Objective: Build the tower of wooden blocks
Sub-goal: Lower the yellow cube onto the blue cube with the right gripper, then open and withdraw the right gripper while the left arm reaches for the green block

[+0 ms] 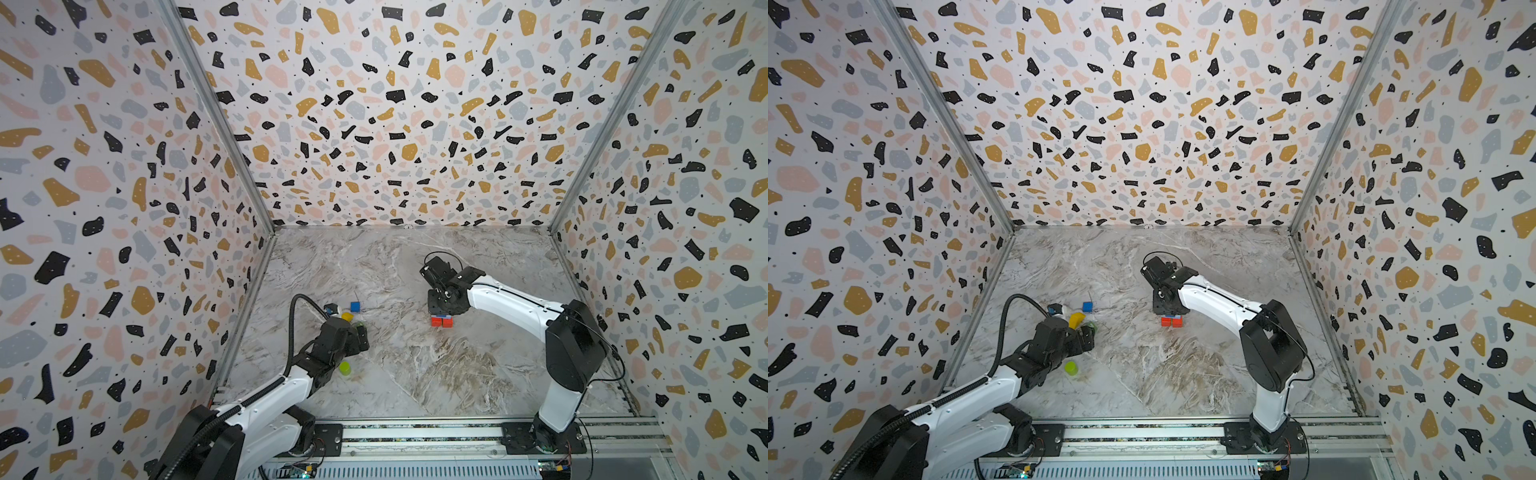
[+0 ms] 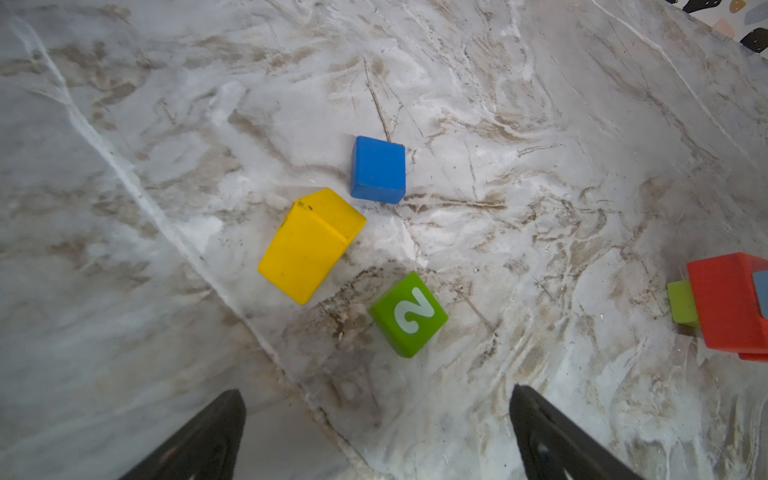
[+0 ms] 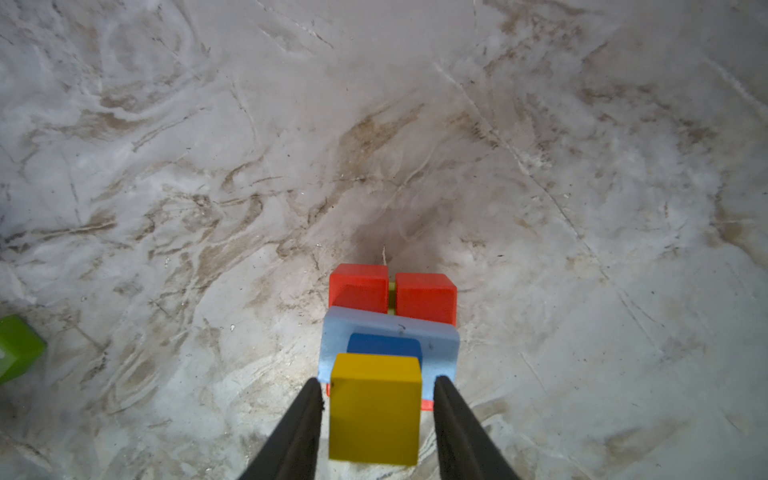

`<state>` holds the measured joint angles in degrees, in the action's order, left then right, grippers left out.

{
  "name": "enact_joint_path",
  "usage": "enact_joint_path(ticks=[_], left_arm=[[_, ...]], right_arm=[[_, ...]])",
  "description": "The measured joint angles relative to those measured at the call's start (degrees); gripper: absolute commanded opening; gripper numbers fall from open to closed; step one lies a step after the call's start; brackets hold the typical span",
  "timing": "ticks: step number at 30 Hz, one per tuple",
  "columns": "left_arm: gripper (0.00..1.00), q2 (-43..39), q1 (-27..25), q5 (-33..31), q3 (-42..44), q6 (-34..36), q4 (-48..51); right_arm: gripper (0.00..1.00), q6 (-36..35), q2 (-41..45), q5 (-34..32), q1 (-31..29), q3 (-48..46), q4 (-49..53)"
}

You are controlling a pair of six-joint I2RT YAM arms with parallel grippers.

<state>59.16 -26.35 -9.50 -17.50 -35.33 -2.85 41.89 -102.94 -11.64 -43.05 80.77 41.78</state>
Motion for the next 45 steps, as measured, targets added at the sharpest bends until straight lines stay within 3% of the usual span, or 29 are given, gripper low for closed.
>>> enact_joint_path(ticks=[12, 24, 32, 38, 45], left_arm=[[1.0, -0.4, 0.0, -1.0, -0.1, 0.0, 1.1], [1.0, -6.9, -0.2, -3.9, -6.8, -0.3, 11.0], [0.95, -3.5, -3.5, -7.2, -16.6, 0.2, 18.8], [0.83, 1.6, -5.0, -7.6, -23.7, 2.3, 23.6], [0.49, 8.7, -5.3, -6.4, -28.7, 7.3, 27.3]], right_arm=[[0.5, -1.8, 3.0, -1.1, -0.1, 0.0, -0.1], [0.69, -11.3, 27.7, 2.9, 1.4, -13.0, -10.8], [0.79, -16.7, 39.2, 12.3, 10.8, -24.2, -18.6], [0.79, -17.6, 44.9, 20.6, 17.8, -32.9, -27.5], [0.77, -16.9, 44.4, 28.8, 23.2, -41.2, -36.7]])
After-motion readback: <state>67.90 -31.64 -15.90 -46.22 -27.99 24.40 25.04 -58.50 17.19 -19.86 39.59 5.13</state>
